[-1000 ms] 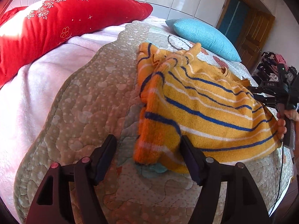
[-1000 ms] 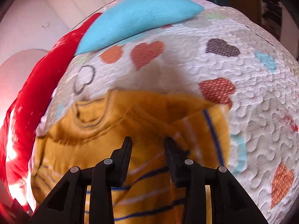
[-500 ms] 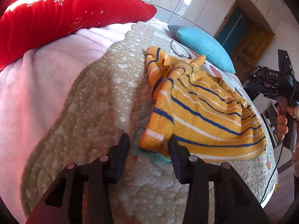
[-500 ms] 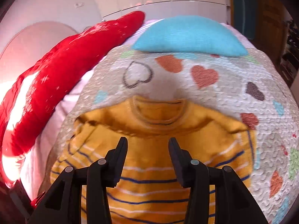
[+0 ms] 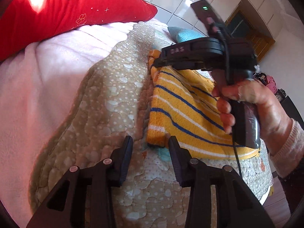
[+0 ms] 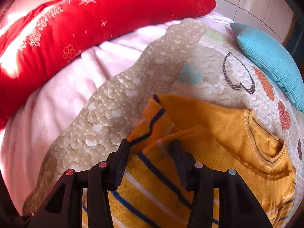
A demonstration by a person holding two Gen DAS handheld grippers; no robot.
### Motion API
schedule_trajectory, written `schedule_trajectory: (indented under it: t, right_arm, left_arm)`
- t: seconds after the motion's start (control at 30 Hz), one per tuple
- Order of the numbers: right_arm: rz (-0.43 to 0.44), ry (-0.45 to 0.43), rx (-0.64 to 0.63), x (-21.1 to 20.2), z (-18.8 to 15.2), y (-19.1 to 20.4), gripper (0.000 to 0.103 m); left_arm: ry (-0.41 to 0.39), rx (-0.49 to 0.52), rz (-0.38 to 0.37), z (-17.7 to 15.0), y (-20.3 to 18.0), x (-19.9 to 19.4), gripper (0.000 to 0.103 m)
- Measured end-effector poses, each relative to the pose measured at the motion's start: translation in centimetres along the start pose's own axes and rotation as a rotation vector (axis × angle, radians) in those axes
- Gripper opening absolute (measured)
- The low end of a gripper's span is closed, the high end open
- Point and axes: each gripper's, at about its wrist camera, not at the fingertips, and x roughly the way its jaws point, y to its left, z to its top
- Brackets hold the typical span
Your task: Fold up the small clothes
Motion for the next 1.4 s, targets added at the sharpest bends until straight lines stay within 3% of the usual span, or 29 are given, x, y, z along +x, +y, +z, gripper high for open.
schedule_trajectory:
  t: [0.03, 0.1, 0.17, 0.23, 0.43, 0.53, 0.6, 0.63, 0.83, 0.93, 1.03, 1.2, 1.4]
  right_arm:
    - [-0.016, 0.015, -0.017, 0.8, 0.1, 0.6, 0.070]
    - [-0.043, 0.010, -0.041, 1.5, 0.3, 1.4, 0.076]
    - [-0.048, 0.006, -0.030, 1.3, 0.4, 1.3, 0.076]
    - [0.003, -0.019, 0.014, -0.2, 0.5, 0.4, 0.076]
    - [0.143, -0.136, 0.198, -8.9, -1.4, -5.3, 0.076]
    - [0.141, -0.144, 0.244, -12.9, -5.1, -9.5, 0.076]
    - [0.121, -0.142, 0.286, -15.2, -8.6, -13.0, 0.076]
    - [0.097, -0.142, 0.314, -16.3, -10.7, -15.0, 0.076]
    - [-0.161, -0.098, 0.451, -20.9, -23.4, -25.9, 0.076]
    - [-0.189, -0.084, 0.547, -21.9, -29.0, -29.5, 0.076]
    - [-0.173, -0.107, 0.612, -22.5, -32.3, -31.0, 0.076]
    - [-0.125, -0.126, 0.574, -21.6, -31.5, -29.1, 0.076]
    - [0.016, -0.120, 0.443, -18.3, -24.8, -22.0, 0.076]
  left_arm:
    - [0.001, -0.004, -0.006, 0.1, 0.2, -0.1, 0.039]
    - [-0.002, -0.008, -0.008, 0.2, 0.4, -0.3, 0.039]
    - [-0.008, -0.013, -0.006, 0.2, 0.6, -0.5, 0.039]
    - [-0.008, -0.020, -0.010, 0.2, 0.8, -0.6, 0.039]
    - [-0.009, -0.036, -0.008, 0.2, 1.0, -0.6, 0.042]
    - [-0.018, -0.017, 0.016, 0.2, 0.4, -0.8, 0.055]
    - [-0.054, 0.011, 0.063, 0.0, -0.4, -1.4, 0.072]
    - [-0.079, 0.027, 0.089, -0.1, -0.8, -1.8, 0.075]
    - [-0.134, 0.041, 0.118, -0.1, -1.5, -2.3, 0.077]
    - [-0.131, 0.029, 0.147, 0.0, -1.5, -1.7, 0.077]
    - [-0.105, 0.013, 0.140, 0.1, -1.7, -0.8, 0.077]
    - [-0.071, 0.011, 0.104, -0.3, -2.3, 0.1, 0.077]
    - [-0.052, 0.024, 0.080, -0.5, -2.9, 0.4, 0.079]
